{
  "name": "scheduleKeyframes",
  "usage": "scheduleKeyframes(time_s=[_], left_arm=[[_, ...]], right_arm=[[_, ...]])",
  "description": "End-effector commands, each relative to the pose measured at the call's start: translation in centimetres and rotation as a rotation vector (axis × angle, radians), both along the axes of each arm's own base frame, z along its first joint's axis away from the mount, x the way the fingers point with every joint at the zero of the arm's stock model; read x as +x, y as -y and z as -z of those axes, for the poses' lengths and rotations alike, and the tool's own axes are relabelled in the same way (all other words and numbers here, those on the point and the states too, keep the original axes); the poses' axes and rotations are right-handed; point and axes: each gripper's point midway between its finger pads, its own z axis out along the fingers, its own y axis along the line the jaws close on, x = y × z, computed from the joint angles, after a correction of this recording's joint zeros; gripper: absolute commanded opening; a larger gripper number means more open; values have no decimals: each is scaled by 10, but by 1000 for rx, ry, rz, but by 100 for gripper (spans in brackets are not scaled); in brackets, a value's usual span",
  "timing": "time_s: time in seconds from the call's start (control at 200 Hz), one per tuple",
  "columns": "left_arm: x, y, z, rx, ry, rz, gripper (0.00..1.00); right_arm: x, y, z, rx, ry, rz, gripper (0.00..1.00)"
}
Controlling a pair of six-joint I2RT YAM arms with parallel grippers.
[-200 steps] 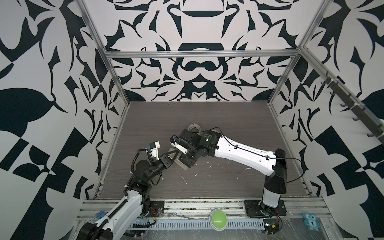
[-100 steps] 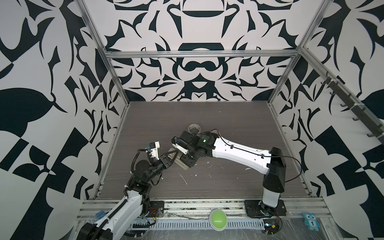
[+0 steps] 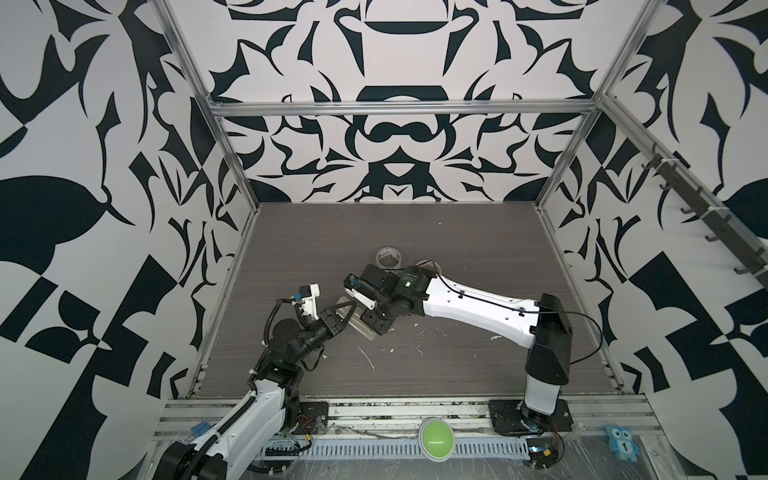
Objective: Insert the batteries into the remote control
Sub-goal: 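Press the cover down onto the compartment with the right gripper, then slide the cover along the remote until it closes the compartment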
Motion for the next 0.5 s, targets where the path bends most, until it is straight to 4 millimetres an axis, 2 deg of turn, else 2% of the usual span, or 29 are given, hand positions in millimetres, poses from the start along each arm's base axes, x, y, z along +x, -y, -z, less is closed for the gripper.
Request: scheduleKeyframes(time_s=[0.0, 0.165, 0.34, 0.495], left_arm=[[-3, 1, -18, -61, 61, 12, 0], [-2, 1, -22, -82, 59, 13, 0], [-1, 1, -26, -92, 63, 9, 0], [-1, 1, -25, -87, 53, 8, 0]], right_arm=[[8, -4, 2, 13, 31, -1, 57], [4, -8, -1, 58, 34, -31, 57], [0, 1, 7, 23, 29, -59, 56], [2, 1, -2, 31, 54, -61, 56]])
